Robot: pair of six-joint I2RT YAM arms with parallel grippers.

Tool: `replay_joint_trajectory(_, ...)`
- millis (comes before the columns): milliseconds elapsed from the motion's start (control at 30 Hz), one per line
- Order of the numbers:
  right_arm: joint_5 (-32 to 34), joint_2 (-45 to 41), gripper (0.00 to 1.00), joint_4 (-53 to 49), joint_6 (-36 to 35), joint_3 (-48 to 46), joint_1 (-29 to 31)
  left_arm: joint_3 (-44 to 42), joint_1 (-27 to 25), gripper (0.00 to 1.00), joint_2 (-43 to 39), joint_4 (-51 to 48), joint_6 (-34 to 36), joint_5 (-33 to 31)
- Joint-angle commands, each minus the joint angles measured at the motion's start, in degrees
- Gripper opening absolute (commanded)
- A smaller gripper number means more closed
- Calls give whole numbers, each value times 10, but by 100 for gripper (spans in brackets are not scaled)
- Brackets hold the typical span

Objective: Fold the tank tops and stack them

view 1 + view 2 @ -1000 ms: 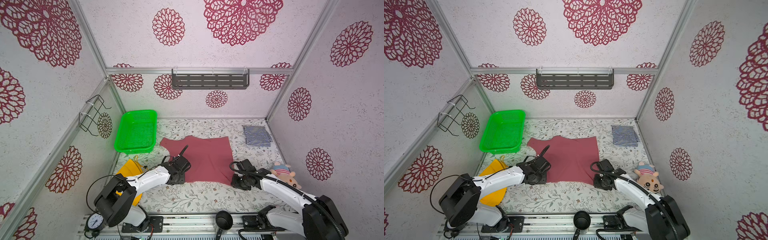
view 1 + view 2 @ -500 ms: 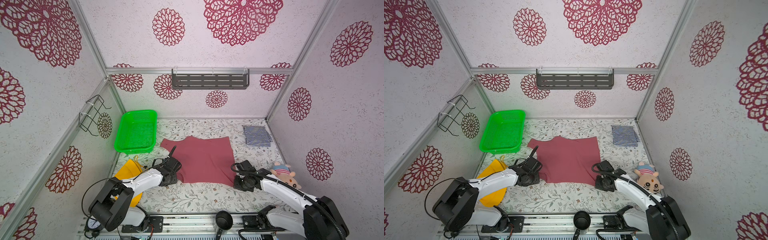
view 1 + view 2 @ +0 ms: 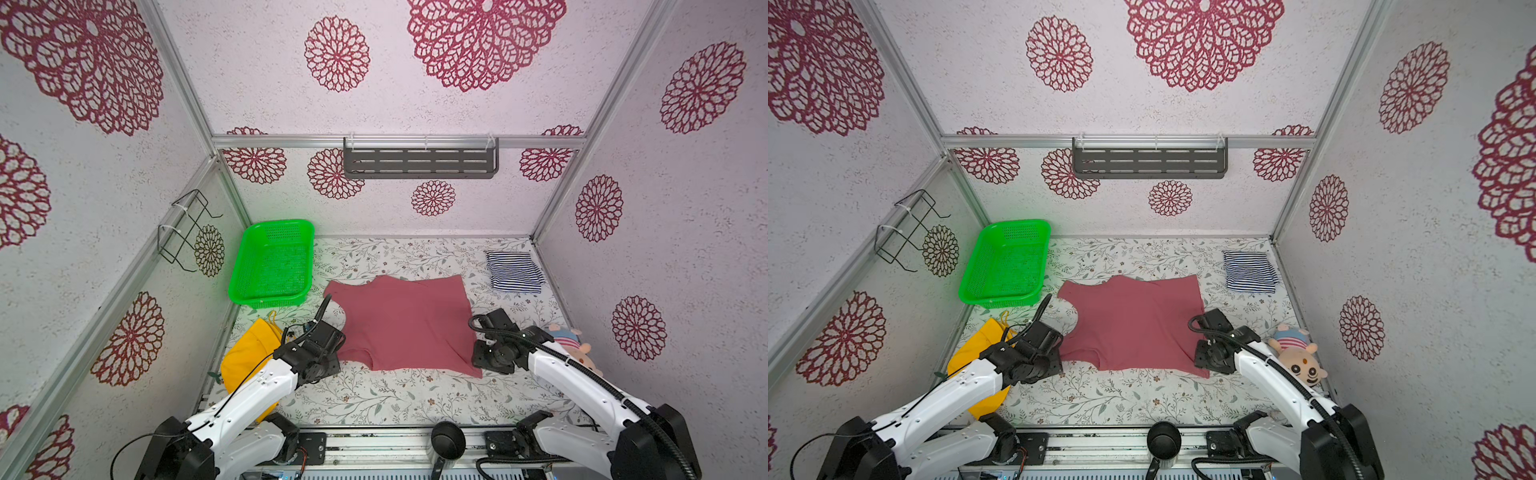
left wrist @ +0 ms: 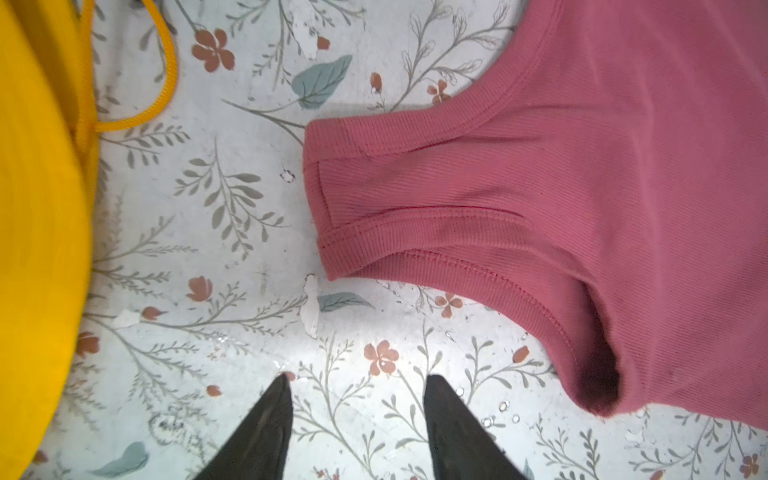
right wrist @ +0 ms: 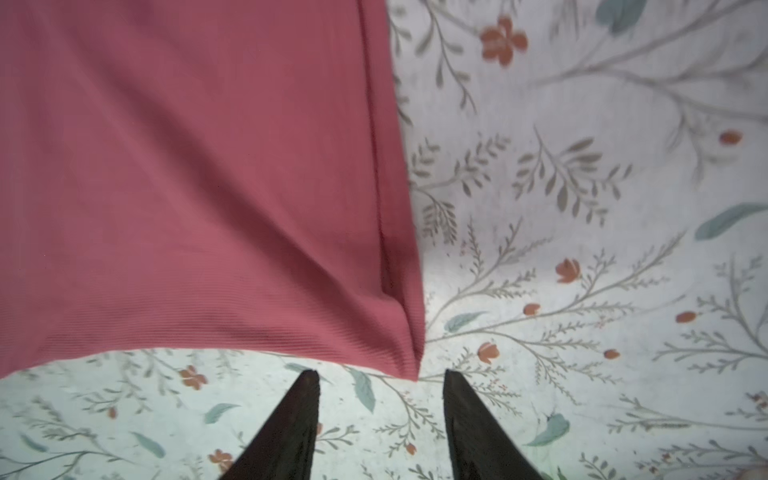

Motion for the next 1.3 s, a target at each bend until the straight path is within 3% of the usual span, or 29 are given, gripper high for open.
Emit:
replay_joint_trajectory(0,-6,2,45,14,-9,22,14,12,22,58,27,9,8,-15)
replay_joint_trajectory(167,-30,75,32,105,30,23,82,14,66,60,114,112,41,-1)
replay_joint_trajectory(267,-20,117,28,130,41,36,105,17,82,50,164,153,45,19)
replay_joint_trajectory(433,10,137,21,129,41,21,92,-8,96,31,203,185,34,37)
replay_joint_trajectory(667,12,123,15,136,21,-47,27,-45,120,23,210,218,21,58)
replay_joint_trajectory(900,38,46,13,81,0,-82,-58,-51,136,22,204,217,12,63)
replay_joint_trajectory(1100,52,3,13,37,-44,-47,-105,-55,136,22,195,211,7,65)
replay_joint_trajectory(1267,-43,14,32,78,-55,-31,-87,-56,136,22,188,206,8,67)
